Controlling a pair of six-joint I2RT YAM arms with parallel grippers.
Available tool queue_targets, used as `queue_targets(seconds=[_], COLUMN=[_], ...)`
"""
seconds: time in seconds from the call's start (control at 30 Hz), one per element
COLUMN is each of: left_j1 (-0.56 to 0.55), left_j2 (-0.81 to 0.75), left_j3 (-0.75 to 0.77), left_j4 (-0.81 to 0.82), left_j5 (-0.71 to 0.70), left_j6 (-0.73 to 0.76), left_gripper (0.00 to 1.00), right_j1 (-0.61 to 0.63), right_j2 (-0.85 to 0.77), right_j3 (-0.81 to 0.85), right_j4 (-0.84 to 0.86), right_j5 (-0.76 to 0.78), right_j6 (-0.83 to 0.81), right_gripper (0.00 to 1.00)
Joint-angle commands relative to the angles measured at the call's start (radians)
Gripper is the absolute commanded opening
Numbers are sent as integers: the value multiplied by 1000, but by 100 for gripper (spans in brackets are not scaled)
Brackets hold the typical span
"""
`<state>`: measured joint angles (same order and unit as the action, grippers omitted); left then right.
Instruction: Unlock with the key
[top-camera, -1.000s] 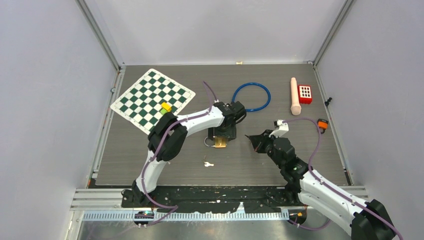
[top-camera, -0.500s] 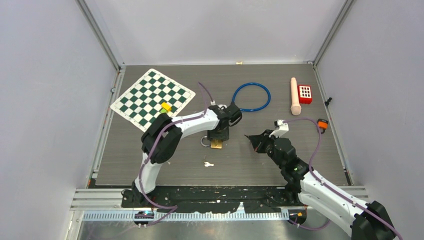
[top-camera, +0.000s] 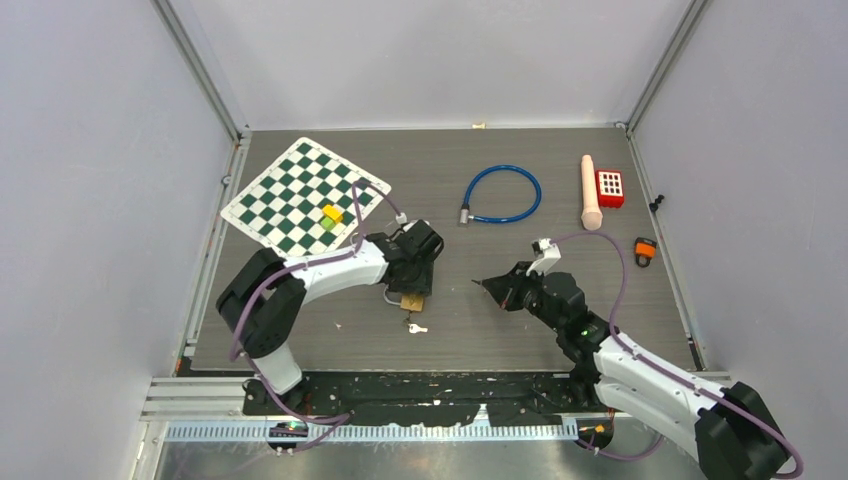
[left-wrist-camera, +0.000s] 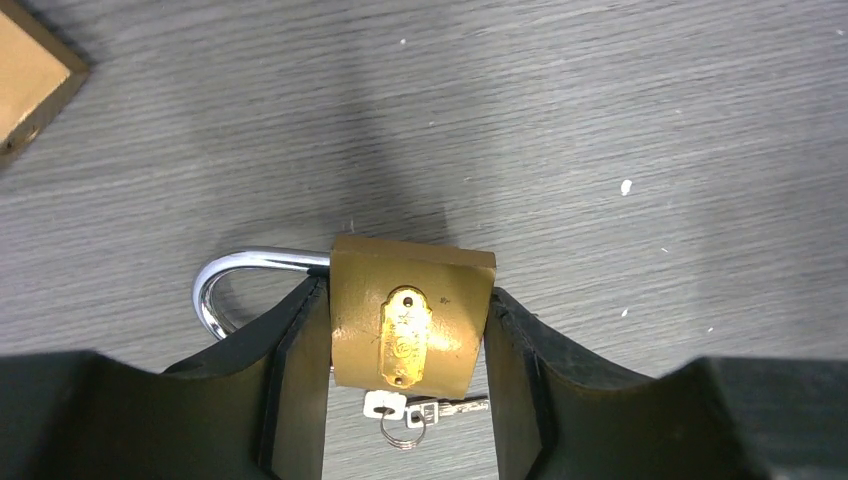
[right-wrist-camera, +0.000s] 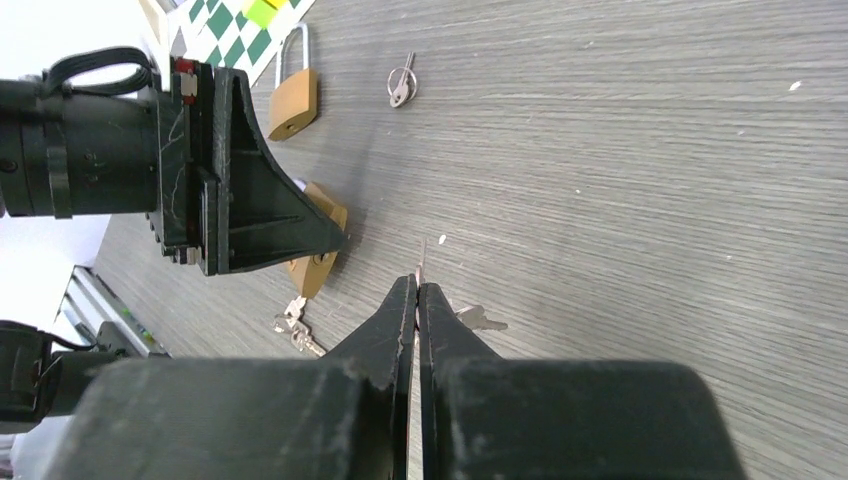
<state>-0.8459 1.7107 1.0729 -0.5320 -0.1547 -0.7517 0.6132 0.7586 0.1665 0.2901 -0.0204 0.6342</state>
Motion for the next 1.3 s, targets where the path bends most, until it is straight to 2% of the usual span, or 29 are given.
queue_targets(seconds=[0.0, 0.1, 0.37, 0.67, 0.8, 1.03, 1.13, 1.27], left_j1=[7, 7, 2, -25, -25, -25, -25, -25], left_j2=[-19, 40, 150, 263, 287, 329, 340, 319], left_j3=[53, 101, 161, 279, 303, 339, 338, 313], left_j4=[56, -37, -124, -253, -279, -307, -311, -300], left_j5=[31, 4, -56, -146, -162, -184, -181, -183], left_j6=[94, 98, 33, -40, -68, -101, -105, -109], left_gripper=[0, 2, 34, 58, 65, 63, 54, 33], right_j1=[7, 13, 17, 17, 17, 17, 17, 17], right_j2=[41, 63, 92, 106, 102, 105, 99, 91], right_j3=[39, 37, 35, 31, 29, 28, 25, 25], right_j4=[105, 128, 143, 153, 153, 155, 154, 153], right_j5=[-65, -76, -75, -72, -68, -73, -73, -78], right_j6=[21, 28, 33, 37, 38, 39, 38, 36], right_gripper=[5, 5, 5, 5, 5, 5, 5, 5])
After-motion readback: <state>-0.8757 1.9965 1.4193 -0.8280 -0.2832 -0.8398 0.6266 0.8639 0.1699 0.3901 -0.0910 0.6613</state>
